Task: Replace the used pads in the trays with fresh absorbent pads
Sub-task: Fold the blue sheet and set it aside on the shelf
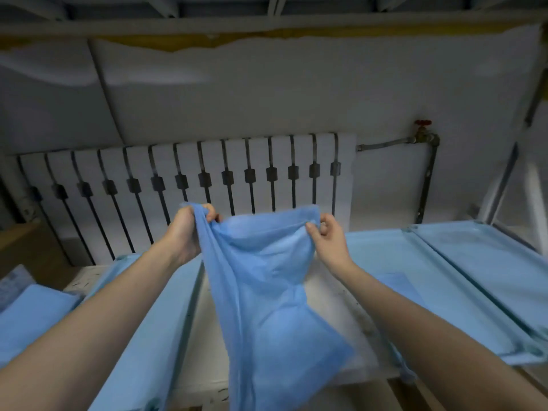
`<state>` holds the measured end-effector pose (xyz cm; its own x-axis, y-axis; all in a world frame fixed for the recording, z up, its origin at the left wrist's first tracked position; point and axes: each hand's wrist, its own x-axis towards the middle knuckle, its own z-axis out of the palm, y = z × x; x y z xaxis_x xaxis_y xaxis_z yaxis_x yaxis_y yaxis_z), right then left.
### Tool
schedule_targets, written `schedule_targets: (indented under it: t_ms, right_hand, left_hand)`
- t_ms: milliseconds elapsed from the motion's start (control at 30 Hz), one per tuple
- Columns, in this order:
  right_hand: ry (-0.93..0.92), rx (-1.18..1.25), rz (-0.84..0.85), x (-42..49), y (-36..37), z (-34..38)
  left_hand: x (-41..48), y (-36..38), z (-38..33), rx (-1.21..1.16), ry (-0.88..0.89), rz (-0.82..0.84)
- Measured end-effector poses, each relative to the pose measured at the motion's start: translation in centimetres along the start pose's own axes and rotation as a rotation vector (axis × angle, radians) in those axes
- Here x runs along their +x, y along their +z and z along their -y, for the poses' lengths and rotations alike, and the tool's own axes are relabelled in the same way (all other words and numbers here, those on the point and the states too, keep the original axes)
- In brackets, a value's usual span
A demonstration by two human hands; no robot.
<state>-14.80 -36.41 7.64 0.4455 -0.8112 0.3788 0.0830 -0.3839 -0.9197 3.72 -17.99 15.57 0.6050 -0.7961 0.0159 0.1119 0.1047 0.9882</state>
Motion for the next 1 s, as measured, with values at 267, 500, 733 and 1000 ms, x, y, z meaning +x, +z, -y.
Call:
schedule_targets:
  t_ms: [267,500,733,1000]
  right_hand:
    - [-0.244,-0.185,-0.245,-5.8,-4.9,6.5]
    - [-0.297,-0.212,-0.263,-7.9,-6.7,8.2]
    - [-0.405,-0.36,-0.167,-5.9,-6.4,5.8]
    - [-0.329,-0.484,-0.184,-1.1,-3.0,1.1]
  left_hand:
    - [-5.8,0.4,-2.1,0.697,-0.065,0.095]
    - [-8.4,1.9,-3.5,1.495,0.145,0.194]
    - [-6.5,1.7,-3.1,1.613,0.121,-0.049]
    - [-0.3,1.7,0.2,1.438,-0.094,-0.049]
